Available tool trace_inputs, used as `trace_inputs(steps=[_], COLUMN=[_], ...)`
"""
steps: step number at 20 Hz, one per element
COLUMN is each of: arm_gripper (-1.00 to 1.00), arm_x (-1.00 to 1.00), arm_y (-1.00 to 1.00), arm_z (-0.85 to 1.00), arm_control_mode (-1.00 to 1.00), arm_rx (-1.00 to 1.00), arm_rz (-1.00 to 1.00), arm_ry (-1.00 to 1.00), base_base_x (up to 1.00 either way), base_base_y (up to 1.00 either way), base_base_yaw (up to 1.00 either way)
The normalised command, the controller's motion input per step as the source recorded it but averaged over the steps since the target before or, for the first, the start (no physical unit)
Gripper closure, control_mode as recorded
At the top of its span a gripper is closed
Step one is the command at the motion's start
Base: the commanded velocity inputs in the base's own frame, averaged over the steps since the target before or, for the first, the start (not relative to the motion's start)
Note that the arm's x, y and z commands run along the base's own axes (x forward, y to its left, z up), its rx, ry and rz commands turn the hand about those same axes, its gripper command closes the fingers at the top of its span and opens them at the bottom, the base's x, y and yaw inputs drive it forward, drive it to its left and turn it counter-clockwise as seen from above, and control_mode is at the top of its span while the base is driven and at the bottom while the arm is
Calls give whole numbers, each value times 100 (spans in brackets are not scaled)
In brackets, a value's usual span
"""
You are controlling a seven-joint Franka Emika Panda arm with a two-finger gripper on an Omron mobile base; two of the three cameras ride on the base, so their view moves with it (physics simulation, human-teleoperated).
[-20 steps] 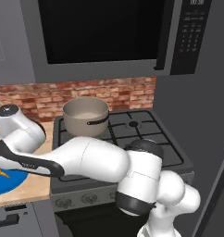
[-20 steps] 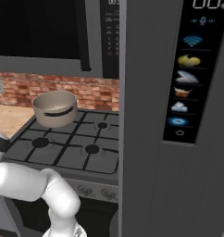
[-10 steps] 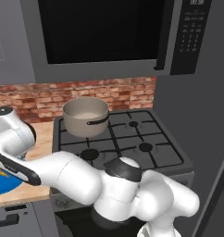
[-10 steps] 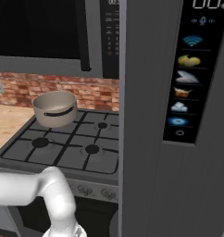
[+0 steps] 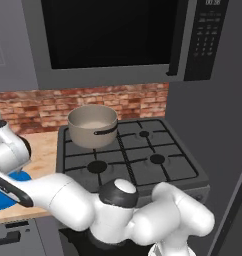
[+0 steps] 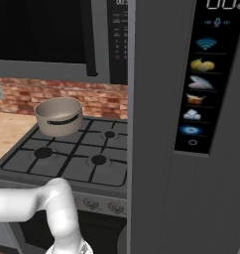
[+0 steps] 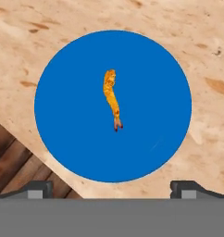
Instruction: Retrieve the frozen meat and place it in the pot on a burner. Then turn the burner on.
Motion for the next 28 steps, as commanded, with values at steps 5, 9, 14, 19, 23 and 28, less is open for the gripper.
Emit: trace_inputs(steps=[5,9,14,19,23,28], arm_gripper=[-100,-100,-100,-100,-100,-100], arm_x=[8,21,29,39,25,16], arm_y=[35,28,6,0,5,16], arm_z=[-12,-9,-1,-11,-21,-26], arm_control_mode=[-100,-100,-100,-100,-100,-100], arm_rx=[-3,-1,0,-1,-2,-2], arm_rz=[12,9,4,0,0,0], arm_ry=[-1,-3,0,0,0,0], base_base_x=[0,0,0,0,0,0], base_base_y=[0,0,0,0,0,0], base_base_yaw=[0,0,0,0,0,0])
